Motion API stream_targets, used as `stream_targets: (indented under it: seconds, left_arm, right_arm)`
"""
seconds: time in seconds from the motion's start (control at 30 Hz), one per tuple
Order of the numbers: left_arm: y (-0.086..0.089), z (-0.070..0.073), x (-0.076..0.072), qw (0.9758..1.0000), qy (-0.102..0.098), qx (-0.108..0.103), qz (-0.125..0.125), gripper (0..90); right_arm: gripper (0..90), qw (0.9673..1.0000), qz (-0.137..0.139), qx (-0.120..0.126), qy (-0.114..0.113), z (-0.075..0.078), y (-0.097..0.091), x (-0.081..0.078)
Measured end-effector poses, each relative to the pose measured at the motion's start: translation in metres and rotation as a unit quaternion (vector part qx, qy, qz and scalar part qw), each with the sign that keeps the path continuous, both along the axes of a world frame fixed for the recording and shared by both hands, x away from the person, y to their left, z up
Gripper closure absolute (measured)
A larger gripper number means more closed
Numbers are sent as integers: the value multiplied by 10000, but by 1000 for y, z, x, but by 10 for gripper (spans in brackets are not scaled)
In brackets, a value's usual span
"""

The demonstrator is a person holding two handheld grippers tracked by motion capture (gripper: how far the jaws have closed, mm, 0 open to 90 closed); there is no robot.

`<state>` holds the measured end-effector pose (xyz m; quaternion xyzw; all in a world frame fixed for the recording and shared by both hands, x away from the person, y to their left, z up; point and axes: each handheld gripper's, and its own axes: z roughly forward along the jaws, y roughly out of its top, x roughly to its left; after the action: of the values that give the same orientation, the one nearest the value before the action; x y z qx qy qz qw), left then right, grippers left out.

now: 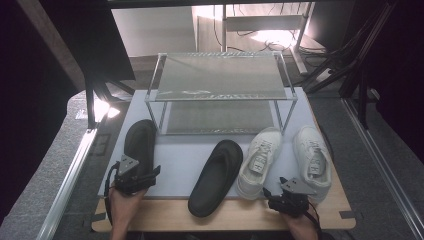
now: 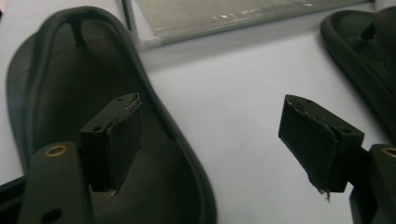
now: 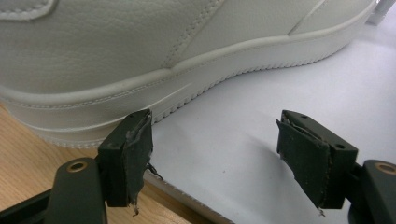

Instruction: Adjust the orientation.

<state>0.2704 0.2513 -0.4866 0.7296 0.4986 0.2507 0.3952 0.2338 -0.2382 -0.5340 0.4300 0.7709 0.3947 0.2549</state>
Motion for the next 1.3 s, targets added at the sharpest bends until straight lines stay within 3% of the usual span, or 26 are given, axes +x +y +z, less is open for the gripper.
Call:
stream_targets:
  seconds: [0.27, 0.37, 0.63, 0.77, 1.1, 1.2, 1.3]
  left_arm:
    - [13, -2, 18, 9997, 36, 100, 198, 282]
    - [17, -5, 28, 9996, 113, 81, 231, 360]
    - [13, -4, 47, 9993, 312, 39, 217, 498]
    - [9, -2, 57, 9984, 482, 125, 254, 580]
    - [5, -8, 67, 9964, 720, 192, 407, 728]
    - [8, -9, 67, 9961, 757, 5, 450, 753]
    - [8, -9, 67, 9958, 759, -9, 518, 790]
  right_arm:
    - [270, 10000, -2, -2, -45, -1, 0, 0]
    - [270, 10000, 11, 12, -64, -1, 0, -1]
    - [270, 10000, 6, 4, -84, -2, 0, -1]
    - [269, 10000, 5, 7, -95, -2, 0, -1]
    - [270, 10000, 3, 6, -94, -2, 0, -1]
    - [272, 10000, 13, 4, -68, -1, 0, -1]
    - [266, 10000, -8, -16, -31, 0, 0, -2]
